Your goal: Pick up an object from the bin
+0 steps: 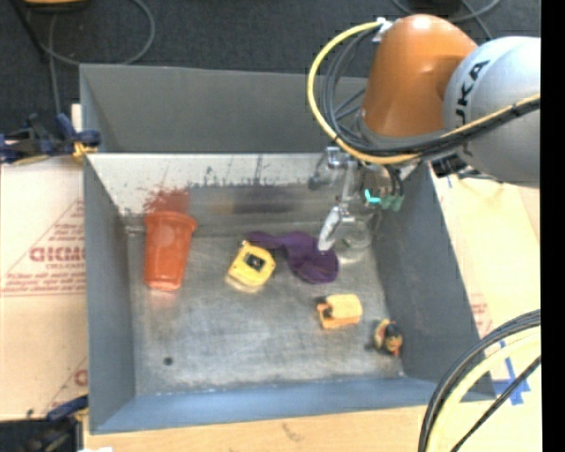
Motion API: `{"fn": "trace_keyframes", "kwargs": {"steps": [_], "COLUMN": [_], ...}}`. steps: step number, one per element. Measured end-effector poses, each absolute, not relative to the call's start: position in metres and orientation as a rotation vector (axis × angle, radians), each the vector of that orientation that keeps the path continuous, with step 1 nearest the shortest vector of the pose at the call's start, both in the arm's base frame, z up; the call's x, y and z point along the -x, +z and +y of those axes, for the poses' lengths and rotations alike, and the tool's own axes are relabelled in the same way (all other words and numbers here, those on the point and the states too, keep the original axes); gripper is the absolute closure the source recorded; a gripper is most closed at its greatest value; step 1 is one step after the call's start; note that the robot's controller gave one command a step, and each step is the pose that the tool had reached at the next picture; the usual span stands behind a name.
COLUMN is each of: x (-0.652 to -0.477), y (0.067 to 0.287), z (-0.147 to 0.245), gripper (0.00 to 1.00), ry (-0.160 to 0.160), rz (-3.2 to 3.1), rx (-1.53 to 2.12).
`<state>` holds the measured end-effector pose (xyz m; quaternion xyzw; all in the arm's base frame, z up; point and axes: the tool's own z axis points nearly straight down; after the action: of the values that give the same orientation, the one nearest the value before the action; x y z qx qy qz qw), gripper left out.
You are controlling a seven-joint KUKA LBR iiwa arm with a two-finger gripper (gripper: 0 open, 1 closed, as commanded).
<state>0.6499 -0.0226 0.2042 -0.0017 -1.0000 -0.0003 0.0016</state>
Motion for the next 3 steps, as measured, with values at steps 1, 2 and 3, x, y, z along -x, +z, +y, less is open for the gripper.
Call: {"fn": "trace_keyframes", "kwargs": {"steps": [1, 2, 3], "x": [-0.651, -0.622, -0.621], "y": [0.209, 0.158, 0.106], "z": [-0.023, -0.001, 0.008], "gripper": [0.00, 0.00, 0.00], "ry": [0.000, -0.002, -0.002], "rz": [-3.147, -3.148, -3.146], "rx": [0.005, 0.085, 0.092]}}
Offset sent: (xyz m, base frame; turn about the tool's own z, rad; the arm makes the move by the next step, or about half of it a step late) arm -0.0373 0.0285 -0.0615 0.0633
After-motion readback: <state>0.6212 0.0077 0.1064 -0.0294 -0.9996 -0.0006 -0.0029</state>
